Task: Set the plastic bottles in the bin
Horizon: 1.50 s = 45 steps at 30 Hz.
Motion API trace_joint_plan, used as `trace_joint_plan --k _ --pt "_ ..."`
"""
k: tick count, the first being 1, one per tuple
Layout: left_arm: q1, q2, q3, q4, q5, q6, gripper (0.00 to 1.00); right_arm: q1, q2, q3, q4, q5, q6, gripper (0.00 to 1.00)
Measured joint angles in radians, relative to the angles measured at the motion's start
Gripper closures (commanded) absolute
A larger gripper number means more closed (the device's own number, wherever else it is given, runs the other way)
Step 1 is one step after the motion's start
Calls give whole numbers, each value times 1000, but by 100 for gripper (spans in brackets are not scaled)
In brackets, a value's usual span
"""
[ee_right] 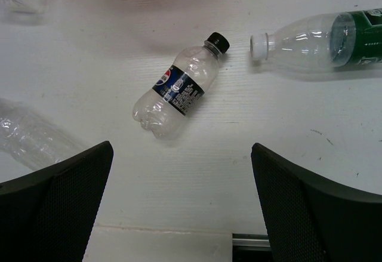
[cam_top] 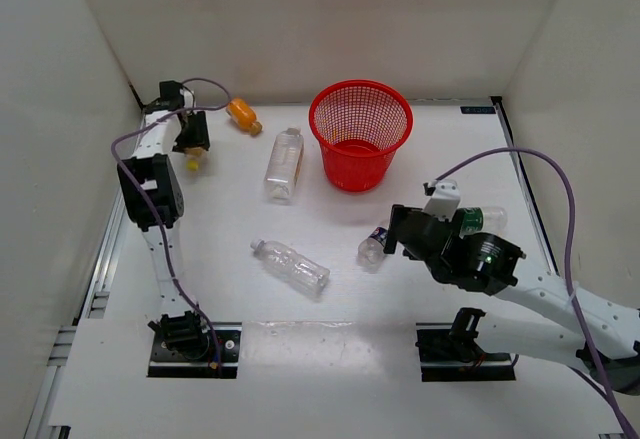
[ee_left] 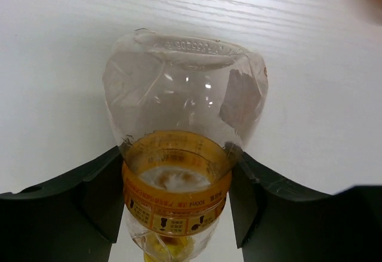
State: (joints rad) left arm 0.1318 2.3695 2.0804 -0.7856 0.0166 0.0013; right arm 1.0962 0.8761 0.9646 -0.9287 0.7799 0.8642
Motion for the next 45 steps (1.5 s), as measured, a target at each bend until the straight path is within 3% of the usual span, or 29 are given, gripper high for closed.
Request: trace_joint_plan --k 6,10,14,20,23,25,28,29,33,37,40,42,45 --pt "-71 -224 19 -11 13 26 90 1 -98 -100 12 35 58 0" --pt "-263 -298 230 95 19 74 90 1 -130 -188 5 32 108 0" --pt "-499 -269 429 222 71 122 90 1 -136 -213 -16 10 163 0" --pt "-746 -181 467 365 209 148 89 1 -176 -228 -42 -31 202 0" --pt "-792 -112 452 388 231 147 80 1 -183 -225 -79 -46 219 0" --pt "-804 -87 397 389 235 139 61 2 -182 -200 -142 -45 254 0" --pt "-803 -74 313 379 235 125 51 3 -177 -118 -271 -14 394 0" --pt "-802 -74 286 377 234 125 36 3 -182 -81 -298 9 452 0" --pt "-803 -75 213 376 205 136 0 3 -223 -1 -349 80 655 0" --pt "-811 -77 199 376 164 139 0 -3 -170 56 -401 116 732 0" --pt "-816 -90 198 378 134 140 0 -34 4 162 -423 137 675 0" --pt "-816 -107 188 380 113 141 0 -105 143 269 -423 129 592 0" --pt "-816 -136 183 379 74 150 0 -330 343 437 -394 37 421 0"
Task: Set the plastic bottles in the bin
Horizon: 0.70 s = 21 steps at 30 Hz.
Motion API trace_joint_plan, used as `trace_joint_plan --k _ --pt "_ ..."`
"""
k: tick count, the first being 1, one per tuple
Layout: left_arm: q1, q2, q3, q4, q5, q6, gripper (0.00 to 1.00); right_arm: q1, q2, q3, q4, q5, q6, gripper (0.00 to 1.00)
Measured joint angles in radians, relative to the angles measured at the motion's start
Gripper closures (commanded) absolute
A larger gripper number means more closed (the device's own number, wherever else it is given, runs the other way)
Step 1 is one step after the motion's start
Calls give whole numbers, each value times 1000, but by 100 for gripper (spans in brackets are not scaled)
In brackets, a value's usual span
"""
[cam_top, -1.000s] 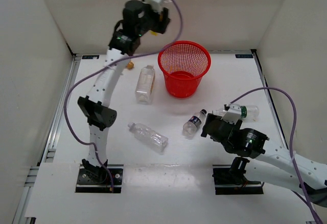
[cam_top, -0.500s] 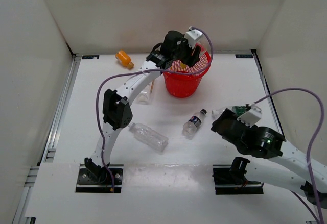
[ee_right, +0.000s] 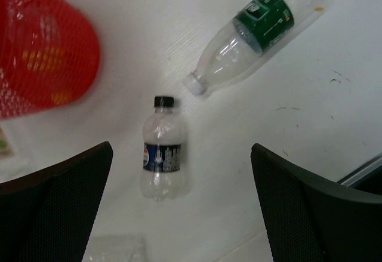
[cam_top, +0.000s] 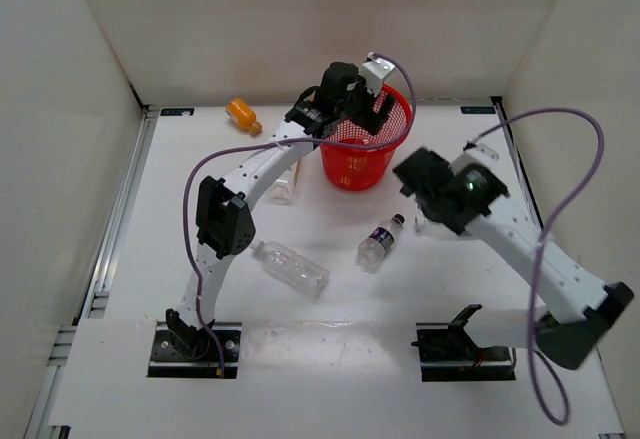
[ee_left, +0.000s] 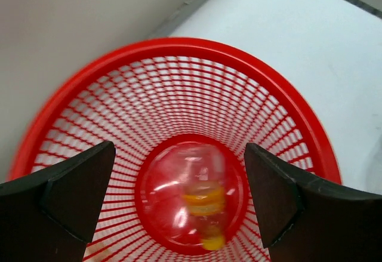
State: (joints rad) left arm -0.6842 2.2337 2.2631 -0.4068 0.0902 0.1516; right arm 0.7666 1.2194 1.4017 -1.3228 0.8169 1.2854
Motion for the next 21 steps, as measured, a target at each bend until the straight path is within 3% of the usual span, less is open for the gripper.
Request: trace_joint_plan --k 2,5,8,11,16,21 --pt "0 -24 0 0 -45 33 0 -156 56 47 37 -50 -84 0" --pt "5 -70 2 0 -142 96 0 -362 4 27 131 -138 -182 0" --pt "19 -126 2 4 -231 140 0 -585 -122 -82 263 -258 -228 0" --pt "53 -232 -81 23 -275 175 0 -768 -140 -184 307 -412 -227 0" --pt "125 -442 -292 34 -342 262 0 -884 37 -341 394 -567 -219 0" --pt "195 -571 -488 42 -433 301 0 -909 189 -313 440 -614 -222 0"
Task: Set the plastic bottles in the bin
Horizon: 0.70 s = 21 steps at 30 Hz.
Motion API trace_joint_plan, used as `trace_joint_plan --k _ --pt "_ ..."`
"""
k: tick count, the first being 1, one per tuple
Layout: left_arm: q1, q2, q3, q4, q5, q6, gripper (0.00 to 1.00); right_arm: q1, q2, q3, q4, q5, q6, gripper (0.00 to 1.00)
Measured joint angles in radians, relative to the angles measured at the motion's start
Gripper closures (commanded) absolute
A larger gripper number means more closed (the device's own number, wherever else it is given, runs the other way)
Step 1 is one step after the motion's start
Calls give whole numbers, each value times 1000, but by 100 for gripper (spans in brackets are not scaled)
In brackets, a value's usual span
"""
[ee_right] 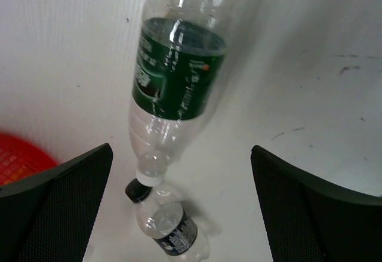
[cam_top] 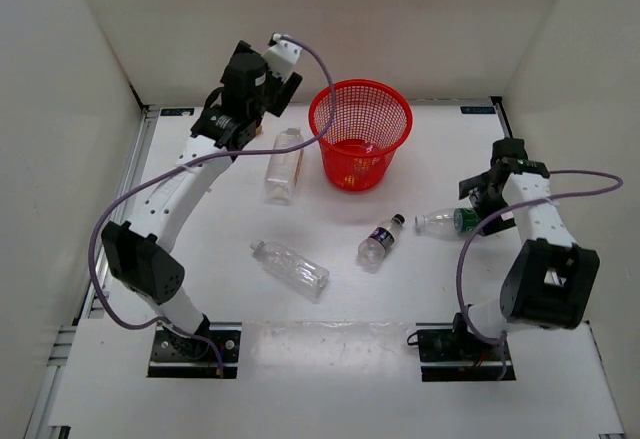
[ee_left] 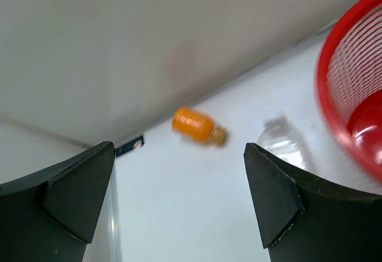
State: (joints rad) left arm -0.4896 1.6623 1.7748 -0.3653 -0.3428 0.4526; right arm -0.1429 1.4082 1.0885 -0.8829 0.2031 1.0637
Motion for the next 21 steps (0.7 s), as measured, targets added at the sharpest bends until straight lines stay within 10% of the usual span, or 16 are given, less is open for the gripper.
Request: trace_joint_plan --k 12,21 --pt "233 -214 -344 -55 -85 -35 0 -6 273 8 132 0 31 7" --pt "320 -314 -396 -109 -87 -93 0 16 307 10 180 18 -15 77"
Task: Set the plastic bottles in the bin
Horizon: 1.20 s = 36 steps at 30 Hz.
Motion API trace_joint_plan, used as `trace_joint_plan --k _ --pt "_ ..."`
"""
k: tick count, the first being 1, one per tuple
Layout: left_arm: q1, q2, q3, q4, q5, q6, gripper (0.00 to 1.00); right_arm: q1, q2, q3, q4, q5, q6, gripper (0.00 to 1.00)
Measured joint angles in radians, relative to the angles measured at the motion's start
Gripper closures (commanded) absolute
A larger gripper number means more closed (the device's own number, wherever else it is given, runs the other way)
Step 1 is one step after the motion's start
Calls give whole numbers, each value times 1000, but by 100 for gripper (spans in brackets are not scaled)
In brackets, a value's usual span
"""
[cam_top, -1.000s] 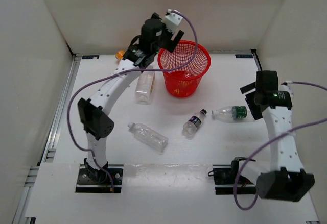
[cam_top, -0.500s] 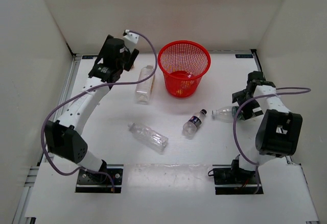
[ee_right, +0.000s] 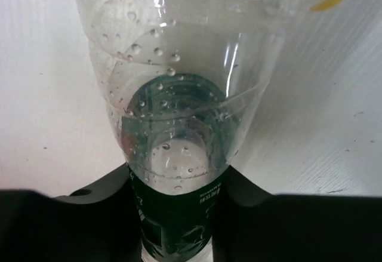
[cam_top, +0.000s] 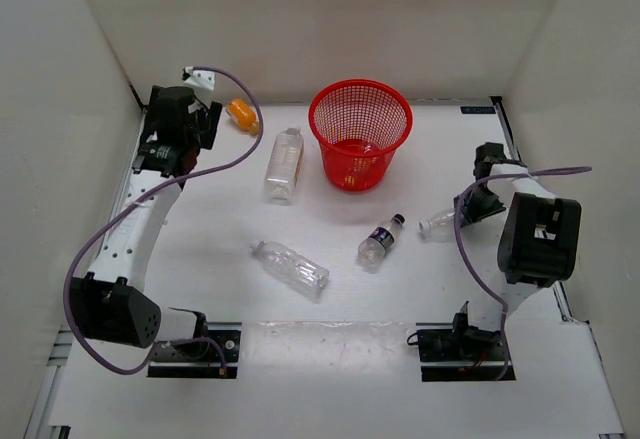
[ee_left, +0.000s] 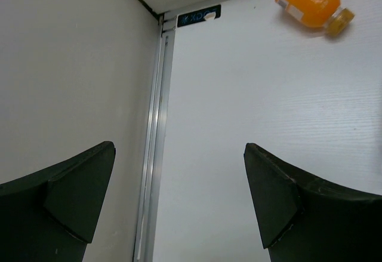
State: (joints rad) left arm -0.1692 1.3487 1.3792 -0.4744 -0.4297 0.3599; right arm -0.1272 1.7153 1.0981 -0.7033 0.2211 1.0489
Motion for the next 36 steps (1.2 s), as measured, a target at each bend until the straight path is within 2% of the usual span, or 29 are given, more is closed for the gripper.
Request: trace_joint_plan --k 1,6,9,12,15,18,20,22,24,25,26,27,29,30,33,36 --pt "9 -6 -6 -10 0 -8 0 7 -9 0 3 13 -13 81" --pt "52 -38 -74 -50 3 -13 0 100 -91 77 -12 151 -127 82" --pt "55 -76 -150 -79 26 30 0 224 -143 262 5 301 -249 87" --pt "30 -159 -243 -115 116 109 0 377 -191 450 161 459 -433 88" --pt "-33 -294 -339 -154 243 224 0 510 -235 554 345 510 -599 86" --pt "-132 -411 -417 -199 338 348 0 582 -236 598 477 501 -725 82" --pt "-217 -435 -452 -240 361 416 0 619 -197 612 530 474 -790 77" --pt "-283 -410 -470 -268 363 466 0 649 -134 619 559 452 -832 76" --pt "-349 -349 -483 -284 350 522 0 681 -44 623 566 423 -872 69" --pt "-378 -318 -491 -286 335 548 0 695 2 627 560 410 -887 61" --pt "-416 -285 -500 -291 324 575 0 706 45 631 545 396 -900 50" --pt "-451 -251 -502 -303 313 602 0 716 90 640 519 379 -908 20" --pt "-506 -192 -499 -309 313 647 0 730 163 665 452 322 -914 5" --pt "-531 -164 -492 -312 316 672 0 733 182 671 418 292 -910 1" --pt "-595 -105 -456 -320 332 742 0 729 196 693 307 197 -895 1" --pt "-667 -69 -411 -356 374 816 0 718 163 702 274 123 -886 1"
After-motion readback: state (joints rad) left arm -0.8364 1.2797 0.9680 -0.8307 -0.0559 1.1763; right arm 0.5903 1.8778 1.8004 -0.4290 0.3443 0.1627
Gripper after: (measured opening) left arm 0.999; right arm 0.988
